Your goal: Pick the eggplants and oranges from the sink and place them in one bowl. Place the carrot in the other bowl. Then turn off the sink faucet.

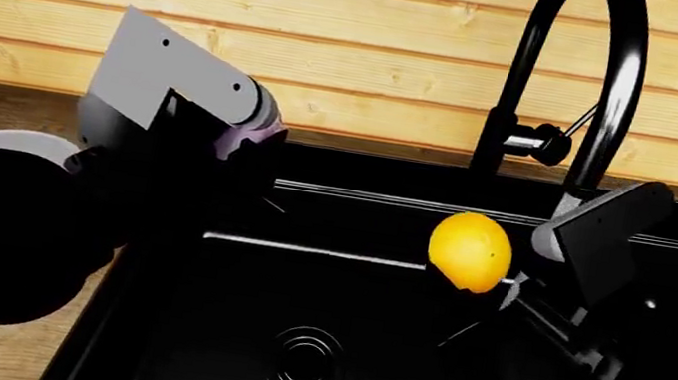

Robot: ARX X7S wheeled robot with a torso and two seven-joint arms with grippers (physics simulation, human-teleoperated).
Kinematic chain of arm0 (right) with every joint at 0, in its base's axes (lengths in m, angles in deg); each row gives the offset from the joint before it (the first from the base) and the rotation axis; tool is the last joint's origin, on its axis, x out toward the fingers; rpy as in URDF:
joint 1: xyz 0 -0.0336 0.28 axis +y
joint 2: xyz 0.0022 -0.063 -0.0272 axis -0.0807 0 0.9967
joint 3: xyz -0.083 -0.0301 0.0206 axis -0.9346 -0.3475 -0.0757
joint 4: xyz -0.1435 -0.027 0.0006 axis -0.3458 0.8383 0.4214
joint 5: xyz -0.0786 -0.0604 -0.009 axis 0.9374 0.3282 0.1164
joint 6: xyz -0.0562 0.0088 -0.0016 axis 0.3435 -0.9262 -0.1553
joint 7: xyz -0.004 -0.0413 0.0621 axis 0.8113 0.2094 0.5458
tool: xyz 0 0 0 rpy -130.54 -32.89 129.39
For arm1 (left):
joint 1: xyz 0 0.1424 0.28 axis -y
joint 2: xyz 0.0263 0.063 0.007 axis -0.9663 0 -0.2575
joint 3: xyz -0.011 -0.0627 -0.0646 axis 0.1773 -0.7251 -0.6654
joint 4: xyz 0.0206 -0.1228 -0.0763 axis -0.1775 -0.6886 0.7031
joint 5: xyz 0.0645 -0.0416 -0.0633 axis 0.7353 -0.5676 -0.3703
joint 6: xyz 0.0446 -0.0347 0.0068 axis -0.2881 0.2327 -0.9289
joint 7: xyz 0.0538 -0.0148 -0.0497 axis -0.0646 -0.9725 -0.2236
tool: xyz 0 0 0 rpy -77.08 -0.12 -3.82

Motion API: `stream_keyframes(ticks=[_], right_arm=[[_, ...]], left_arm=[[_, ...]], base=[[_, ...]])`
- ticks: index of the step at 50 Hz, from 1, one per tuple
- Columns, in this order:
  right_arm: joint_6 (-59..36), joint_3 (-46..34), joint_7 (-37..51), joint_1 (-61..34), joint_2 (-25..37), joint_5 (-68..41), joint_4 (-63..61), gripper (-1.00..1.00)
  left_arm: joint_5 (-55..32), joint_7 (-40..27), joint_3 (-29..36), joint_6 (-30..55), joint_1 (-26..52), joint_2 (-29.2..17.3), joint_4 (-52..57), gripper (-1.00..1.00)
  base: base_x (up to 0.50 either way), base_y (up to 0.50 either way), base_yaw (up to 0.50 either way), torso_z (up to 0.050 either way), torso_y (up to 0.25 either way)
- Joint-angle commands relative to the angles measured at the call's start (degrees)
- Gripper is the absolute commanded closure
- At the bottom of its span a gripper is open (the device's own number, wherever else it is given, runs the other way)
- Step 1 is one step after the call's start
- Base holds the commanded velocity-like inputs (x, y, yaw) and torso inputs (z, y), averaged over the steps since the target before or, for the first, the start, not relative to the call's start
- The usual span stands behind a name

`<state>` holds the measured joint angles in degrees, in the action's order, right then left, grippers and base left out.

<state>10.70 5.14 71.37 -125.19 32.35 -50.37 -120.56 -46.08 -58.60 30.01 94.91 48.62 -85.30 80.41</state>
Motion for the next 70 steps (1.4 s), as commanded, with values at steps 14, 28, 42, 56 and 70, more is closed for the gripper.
stream_keyframes(ticks=[14,28,42,56,70], right_arm=[[1.4,1.0,0.7,0.3,-0.6,1.4,0.9,1.00],[2.6,4.8,5.6,1.3,-1.0,-1.4,3.2,1.00],[2.8,5.1,6.4,0.1,-1.4,-1.1,3.6,1.00],[5.3,5.7,6.1,3.0,-1.1,0.3,3.6,1.00],[6.0,5.9,5.9,3.5,-1.1,0.7,3.7,1.00]], left_arm=[[-1.0,-2.6,-0.6,-1.2,0.0,0.0,1.4,1.00],[0.0,-2.3,-0.7,-3.1,-2.3,0.5,2.2,1.00],[-1.2,-3.7,-1.7,-4.8,-4.9,-0.5,4.3,1.00],[-1.0,-4.1,-1.4,-5.0,-4.6,-0.1,4.2,1.00],[-1.0,-4.3,-1.3,-5.3,-4.8,0.0,4.3,1.00]], base=[[-0.23,0.00,0.00,0.000,0.001],[-0.31,0.00,0.00,0.000,0.000],[-0.30,-0.05,0.00,0.001,0.000],[-0.25,-0.33,0.00,0.000,0.000],[-0.24,-0.48,0.00,0.000,0.000]])
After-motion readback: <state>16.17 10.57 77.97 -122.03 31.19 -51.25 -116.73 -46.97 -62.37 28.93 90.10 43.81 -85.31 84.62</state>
